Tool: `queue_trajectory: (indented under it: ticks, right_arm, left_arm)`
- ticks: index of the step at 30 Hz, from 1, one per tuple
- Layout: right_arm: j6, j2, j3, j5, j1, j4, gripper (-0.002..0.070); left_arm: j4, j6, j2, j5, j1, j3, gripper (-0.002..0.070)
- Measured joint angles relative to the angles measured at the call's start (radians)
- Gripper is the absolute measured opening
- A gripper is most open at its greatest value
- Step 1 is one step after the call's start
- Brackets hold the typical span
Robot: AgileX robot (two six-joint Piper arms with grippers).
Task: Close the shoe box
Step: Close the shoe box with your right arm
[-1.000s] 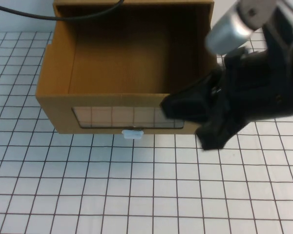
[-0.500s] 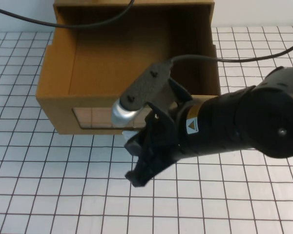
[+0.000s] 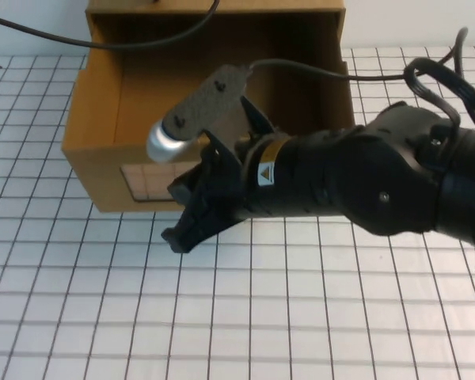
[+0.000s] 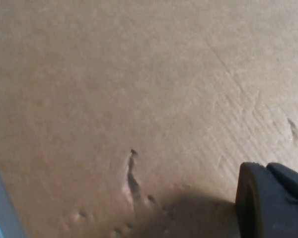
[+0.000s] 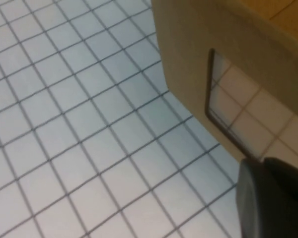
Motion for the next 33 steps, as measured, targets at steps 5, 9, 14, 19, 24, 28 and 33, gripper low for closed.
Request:
queue_trajectory:
  ticks: [5,9,14,19,24,28,33]
  right_arm:
    - [0.0,0.045,-0.081,-0.004,-0.043,-0.001,-0.0013]
    - [0.0,0.085,-0.137,-0.004,-0.088,-0.001,-0.0013]
    - [0.0,0.165,-0.211,-0.013,-0.156,0.007,-0.0013]
    - [0.0,0.264,-0.301,-0.02,-0.198,0.031,-0.0013]
    - [0.0,0.333,-0.395,-0.021,-0.219,0.031,-0.0013]
    - [-0.016,0.368,-0.454,-0.021,-0.23,0.033,-0.0014]
    - [-0.023,0.403,-0.5,-0.021,-0.242,0.033,-0.0013]
  left_arm:
    - [0.0,0.0,0.0,0.0,0.0,0.0,-0.0005]
    - [0.0,0.0,0.0,0.0,0.0,0.0,-0.0005]
    - [0.0,-0.001,0.002,0.0,0.0,0.0,-0.0005]
    - [-0.002,-0.004,0.002,0.0,0.0,0.0,-0.0006]
    - [-0.004,-0.006,0.002,0.0,0.0,0.0,-0.0005]
    - [-0.004,-0.008,0.002,0.0,0.0,0.0,-0.0005]
    - [-0.004,-0.008,0.002,0.0,0.0,0.0,-0.0005]
